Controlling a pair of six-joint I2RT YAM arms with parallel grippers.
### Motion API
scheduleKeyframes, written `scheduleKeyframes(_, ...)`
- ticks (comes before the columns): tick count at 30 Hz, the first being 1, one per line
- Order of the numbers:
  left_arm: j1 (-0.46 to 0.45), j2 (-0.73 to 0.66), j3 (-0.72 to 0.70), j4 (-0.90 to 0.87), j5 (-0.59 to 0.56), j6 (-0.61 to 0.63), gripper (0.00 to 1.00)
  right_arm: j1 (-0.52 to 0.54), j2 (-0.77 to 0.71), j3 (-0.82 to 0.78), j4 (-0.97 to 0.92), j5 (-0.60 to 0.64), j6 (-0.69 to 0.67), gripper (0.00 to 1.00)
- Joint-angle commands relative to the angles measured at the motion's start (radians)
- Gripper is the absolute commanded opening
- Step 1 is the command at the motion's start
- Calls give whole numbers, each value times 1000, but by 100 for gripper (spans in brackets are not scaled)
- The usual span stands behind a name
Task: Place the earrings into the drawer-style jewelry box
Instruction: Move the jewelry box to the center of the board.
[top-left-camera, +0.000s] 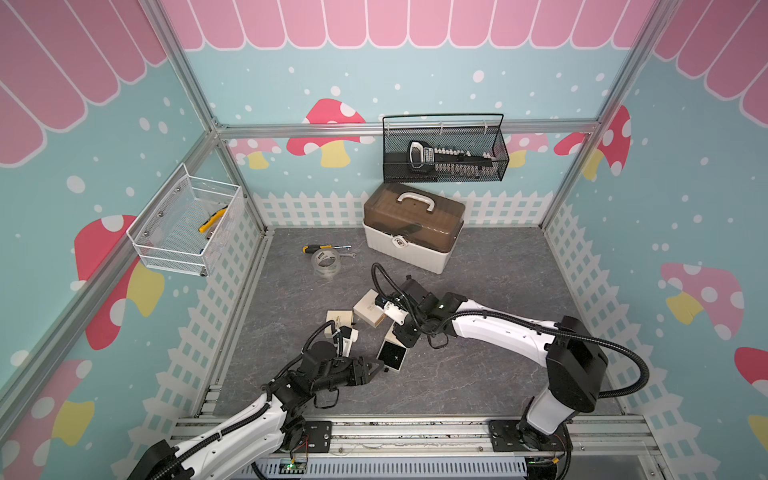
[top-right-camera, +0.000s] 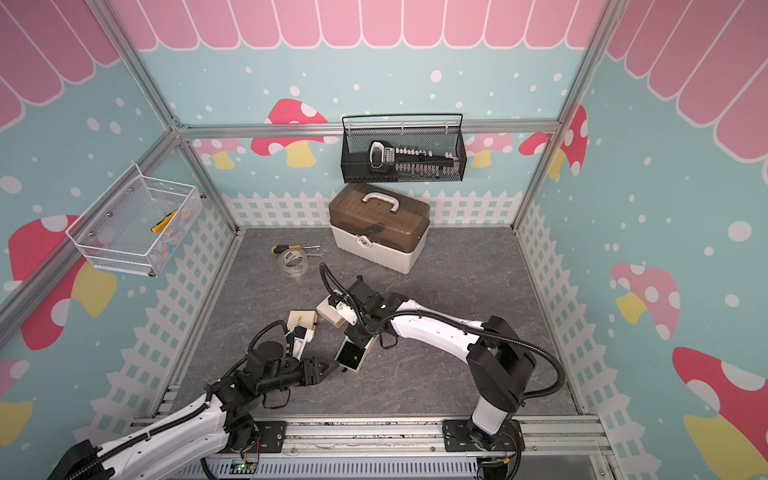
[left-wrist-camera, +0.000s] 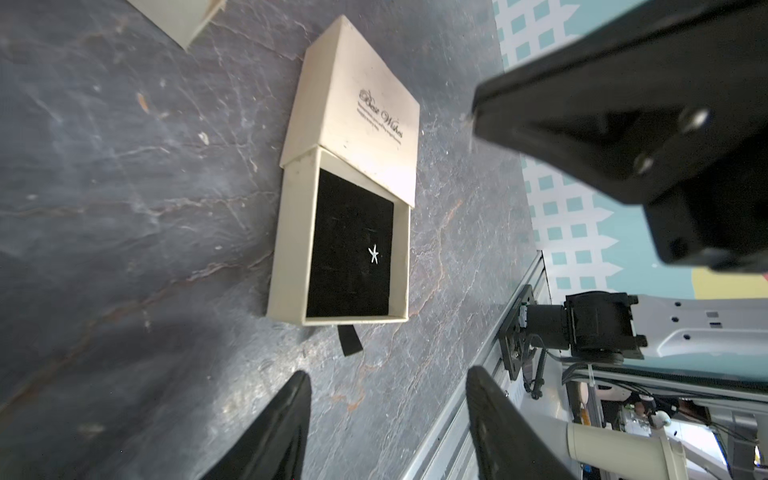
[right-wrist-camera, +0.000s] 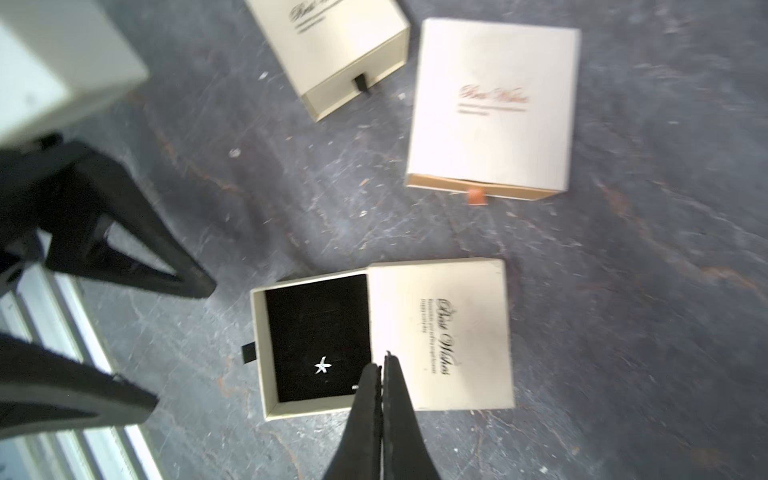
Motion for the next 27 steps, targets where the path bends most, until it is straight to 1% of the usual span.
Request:
scheduleKeyframes(1, -15, 76, 16, 74, -10, 8, 60, -8, -71, -48, 113, 74, 53, 0)
scheduleKeyframes(7, -16, 241, 59, 202, -23, 25, 60, -15, -174, -124, 177, 207, 95, 0)
scheduleKeyframes(10, -17, 327, 85, 273, -12, 27, 60, -18, -216, -153, 186, 249, 96, 0)
scheduleKeyframes(13, -18, 405, 103, 345, 4, 22, 60, -27, -250, -181, 189, 263, 100, 0)
scheduleKeyframes(20, -18, 558, 167, 436, 9, 39, 59, -42, -313, -247, 201, 328, 102, 0)
scheduleKeyframes(24, -17, 648, 221, 492, 3, 41, 59, -55, -343, -273, 201, 327, 69, 0)
scheduleKeyframes(27, -10, 709, 247, 549, 13, 28, 59, -59, -355, -311, 234, 295, -4, 0)
